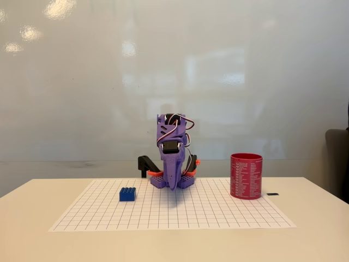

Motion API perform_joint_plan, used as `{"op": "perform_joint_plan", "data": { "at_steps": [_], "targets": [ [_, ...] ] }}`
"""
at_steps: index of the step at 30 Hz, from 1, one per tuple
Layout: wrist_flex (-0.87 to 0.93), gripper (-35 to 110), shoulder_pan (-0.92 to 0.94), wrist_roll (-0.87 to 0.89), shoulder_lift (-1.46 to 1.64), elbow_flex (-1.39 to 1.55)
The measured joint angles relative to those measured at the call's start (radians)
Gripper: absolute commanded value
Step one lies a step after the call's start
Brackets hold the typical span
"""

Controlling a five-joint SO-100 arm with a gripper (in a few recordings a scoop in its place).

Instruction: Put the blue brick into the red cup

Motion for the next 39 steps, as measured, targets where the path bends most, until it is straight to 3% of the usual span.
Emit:
{"op": "perform_joint_plan", "data": {
  "at_steps": [5, 12, 19, 31, 39],
  "targets": [
    [-0.009, 0, 0.066, -0.008, -0.078, -0.02],
    [-0.075, 0, 0.193, -0.025, -0.482, -0.295],
    [0.1, 0, 0.276, -0.04, -0.868, -0.706],
    [0.479, 0, 0.371, 0.337, -1.315, -1.414],
    [0.463, 0, 0.522, 0.591, -1.374, -1.368]
  ]
}}
